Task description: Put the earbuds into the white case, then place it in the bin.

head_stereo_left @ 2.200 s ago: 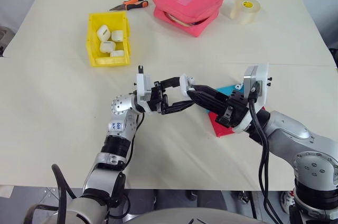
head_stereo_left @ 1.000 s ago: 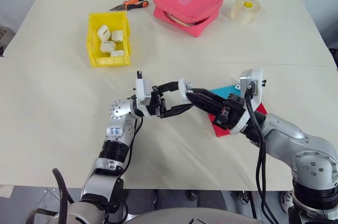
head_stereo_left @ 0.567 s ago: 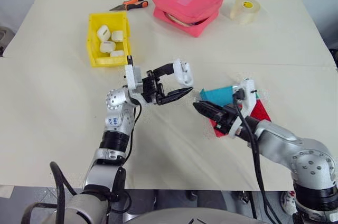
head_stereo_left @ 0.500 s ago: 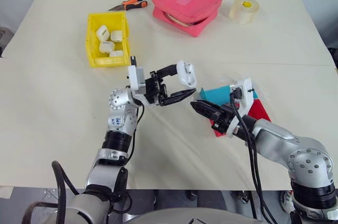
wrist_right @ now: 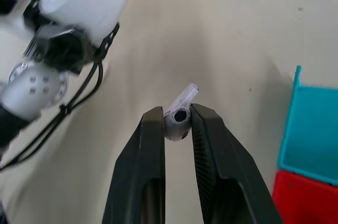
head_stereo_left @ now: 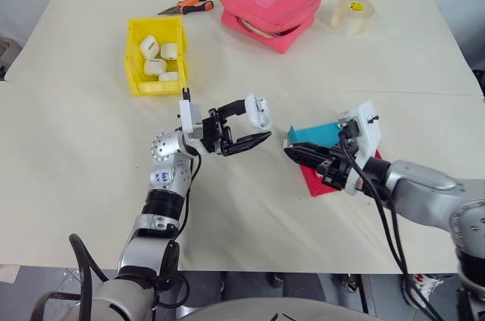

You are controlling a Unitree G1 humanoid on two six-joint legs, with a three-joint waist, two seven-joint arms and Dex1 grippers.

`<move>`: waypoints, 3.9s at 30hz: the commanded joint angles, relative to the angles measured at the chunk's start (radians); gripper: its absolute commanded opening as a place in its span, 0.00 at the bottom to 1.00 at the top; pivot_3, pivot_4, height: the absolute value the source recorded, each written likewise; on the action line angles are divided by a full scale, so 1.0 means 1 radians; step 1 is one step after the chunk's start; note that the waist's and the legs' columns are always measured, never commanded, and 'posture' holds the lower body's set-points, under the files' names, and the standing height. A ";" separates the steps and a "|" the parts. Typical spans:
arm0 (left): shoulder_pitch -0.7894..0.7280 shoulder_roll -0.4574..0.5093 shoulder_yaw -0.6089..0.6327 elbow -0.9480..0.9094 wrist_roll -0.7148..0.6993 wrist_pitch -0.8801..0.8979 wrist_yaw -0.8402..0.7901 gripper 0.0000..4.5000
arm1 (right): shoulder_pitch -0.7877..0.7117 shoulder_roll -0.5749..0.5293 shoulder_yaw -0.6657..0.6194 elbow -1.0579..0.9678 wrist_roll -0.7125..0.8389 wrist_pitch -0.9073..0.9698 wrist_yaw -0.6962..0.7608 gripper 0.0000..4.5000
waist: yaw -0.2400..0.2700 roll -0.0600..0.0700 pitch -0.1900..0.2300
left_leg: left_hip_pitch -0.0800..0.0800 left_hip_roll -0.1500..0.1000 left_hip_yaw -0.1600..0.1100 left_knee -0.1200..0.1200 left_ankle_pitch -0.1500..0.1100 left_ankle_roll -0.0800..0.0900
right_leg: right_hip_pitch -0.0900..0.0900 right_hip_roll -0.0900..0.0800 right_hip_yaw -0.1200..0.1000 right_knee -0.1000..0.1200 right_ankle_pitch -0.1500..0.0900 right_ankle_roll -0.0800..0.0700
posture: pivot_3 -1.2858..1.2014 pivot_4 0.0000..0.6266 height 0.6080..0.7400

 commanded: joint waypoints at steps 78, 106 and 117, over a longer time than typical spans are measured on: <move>0.141 -0.040 -0.074 -0.207 0.021 -0.083 0.184 0.62 | -0.529 -0.005 0.463 0.735 -1.601 -0.487 1.357 0.52 | -0.003 0.000 0.000 | -0.001 0.000 0.000 0.001 0.000 0.000 | 0.000 0.000 -0.001 -0.001 0.000 0.001 | 0.52 0.24 1.00; 0.114 -0.035 -0.075 -0.182 0.020 -0.086 0.182 0.62 | -0.501 -0.036 0.392 0.641 -1.603 -0.380 1.361 0.52 | -0.003 0.000 0.000 | -0.001 0.000 0.000 0.001 0.000 0.000 | 0.000 0.000 0.000 0.000 0.000 0.001 | 0.52 0.24 1.00; 0.116 -0.039 -0.076 -0.179 0.021 -0.089 0.184 0.62 | -0.471 -0.160 0.366 0.707 -1.625 -0.515 1.402 0.52 | -0.005 0.000 0.000 | -0.001 0.000 0.000 0.001 0.000 0.000 | 0.000 0.000 0.000 -0.001 0.001 0.001 | 0.52 0.24 1.00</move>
